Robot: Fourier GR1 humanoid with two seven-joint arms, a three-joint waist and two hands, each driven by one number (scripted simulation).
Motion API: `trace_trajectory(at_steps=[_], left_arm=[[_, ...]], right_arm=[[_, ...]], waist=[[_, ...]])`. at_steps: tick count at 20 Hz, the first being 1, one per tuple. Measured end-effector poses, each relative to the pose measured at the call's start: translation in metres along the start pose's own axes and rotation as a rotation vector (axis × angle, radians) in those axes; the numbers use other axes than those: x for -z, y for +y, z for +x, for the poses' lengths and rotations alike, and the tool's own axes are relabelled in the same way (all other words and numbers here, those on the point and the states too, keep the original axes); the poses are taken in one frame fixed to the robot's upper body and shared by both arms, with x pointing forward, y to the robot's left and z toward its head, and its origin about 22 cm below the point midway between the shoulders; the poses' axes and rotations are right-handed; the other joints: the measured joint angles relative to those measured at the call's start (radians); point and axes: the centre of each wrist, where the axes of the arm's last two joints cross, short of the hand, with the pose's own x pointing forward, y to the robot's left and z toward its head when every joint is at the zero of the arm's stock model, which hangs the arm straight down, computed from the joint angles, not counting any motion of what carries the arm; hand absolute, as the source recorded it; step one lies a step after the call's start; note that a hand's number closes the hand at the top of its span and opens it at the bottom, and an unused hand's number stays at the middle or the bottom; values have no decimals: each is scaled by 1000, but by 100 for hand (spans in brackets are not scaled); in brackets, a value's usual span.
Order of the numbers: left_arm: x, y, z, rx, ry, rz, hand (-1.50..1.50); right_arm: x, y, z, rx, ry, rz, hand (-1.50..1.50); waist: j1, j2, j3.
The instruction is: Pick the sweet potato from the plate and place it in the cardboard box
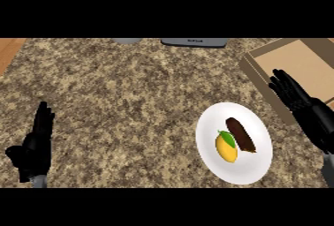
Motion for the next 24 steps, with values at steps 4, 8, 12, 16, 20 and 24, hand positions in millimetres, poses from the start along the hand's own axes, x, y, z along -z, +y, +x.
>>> trace_trajectory(at_steps=[4, 8, 12, 16, 20, 24], left_arm=[[6, -17, 14, 8, -51, -147, 0], [9, -37, 31, 26, -114, -315, 0], [7, -52, 40, 26, -131, -431, 0], [7, -63, 47, 28, -129, -509, 0], [9, -68, 56, 33, -125, -555, 0], [11, -74, 67, 32, -129, -578, 0]], right_arm=[[-6, 18, -15, -115, 57, -38, -150], [-6, 22, -15, -260, 4, -132, -150], [-24, 0, -23, -697, 38, -147, -150], [-42, 5, -35, -1043, -13, -122, -150], [-58, 28, -35, -1257, -47, -128, -150], [-75, 64, -23, -1361, 19, -103, -150]], waist=[[-32, -11, 24], [-89, -32, 38], [-112, -29, 33], [-112, -30, 34], [-104, -33, 34], [-93, -33, 33]])
